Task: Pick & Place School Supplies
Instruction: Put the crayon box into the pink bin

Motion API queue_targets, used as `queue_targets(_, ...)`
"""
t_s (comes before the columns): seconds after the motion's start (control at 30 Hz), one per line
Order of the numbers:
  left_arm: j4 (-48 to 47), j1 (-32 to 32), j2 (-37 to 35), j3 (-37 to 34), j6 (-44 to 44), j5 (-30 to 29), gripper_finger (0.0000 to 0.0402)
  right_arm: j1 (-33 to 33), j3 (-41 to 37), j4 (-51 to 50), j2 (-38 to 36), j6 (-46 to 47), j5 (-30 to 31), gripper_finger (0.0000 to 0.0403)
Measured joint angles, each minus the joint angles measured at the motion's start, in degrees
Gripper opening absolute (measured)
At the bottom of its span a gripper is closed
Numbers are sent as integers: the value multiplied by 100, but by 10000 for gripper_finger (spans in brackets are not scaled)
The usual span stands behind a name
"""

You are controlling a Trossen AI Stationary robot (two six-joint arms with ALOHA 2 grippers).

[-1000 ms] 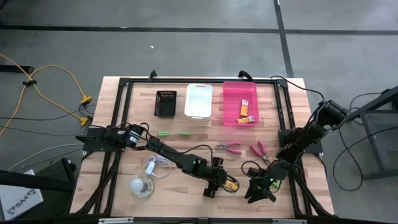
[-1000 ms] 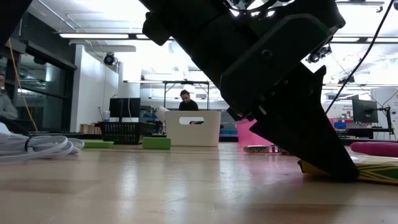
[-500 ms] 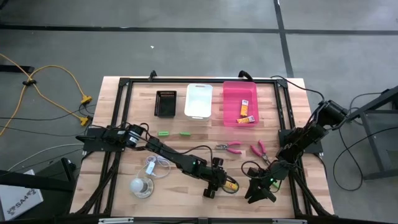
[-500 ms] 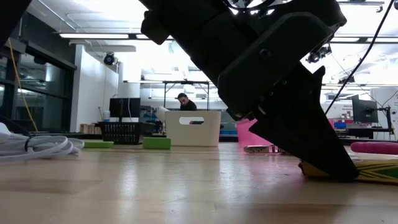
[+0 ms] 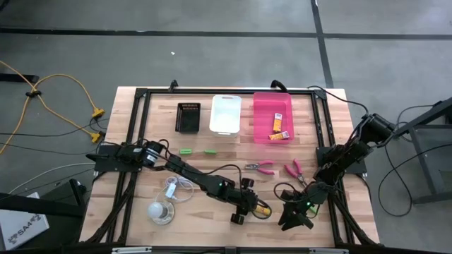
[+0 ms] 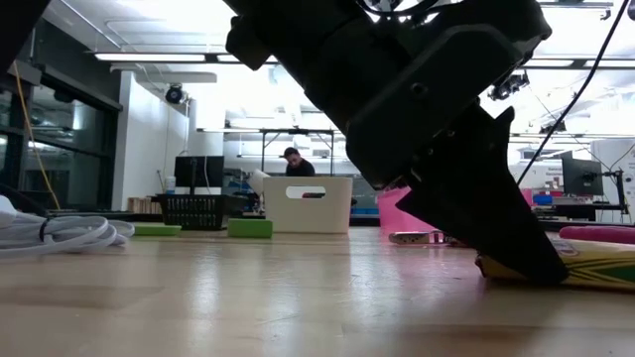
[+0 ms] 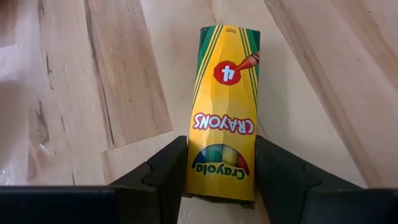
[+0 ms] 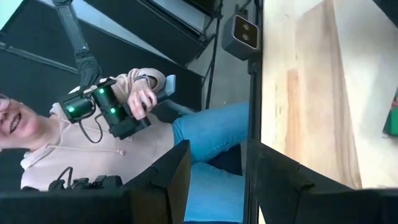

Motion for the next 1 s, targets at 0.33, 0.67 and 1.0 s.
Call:
queue_targets(0.33, -39, 2, -124, -4, 110, -260, 165, -4, 0, -710, 2, 711, 240, 146)
queue_targets(0.67, -210, -37, -383, -2, 162, -421, 165, -78, 1, -735, 2, 729, 777, 146)
queue_targets(1.0, -270, -219, -436, -2, 391, -601, 166, -360, 1, -890, 2, 1119, 492, 146)
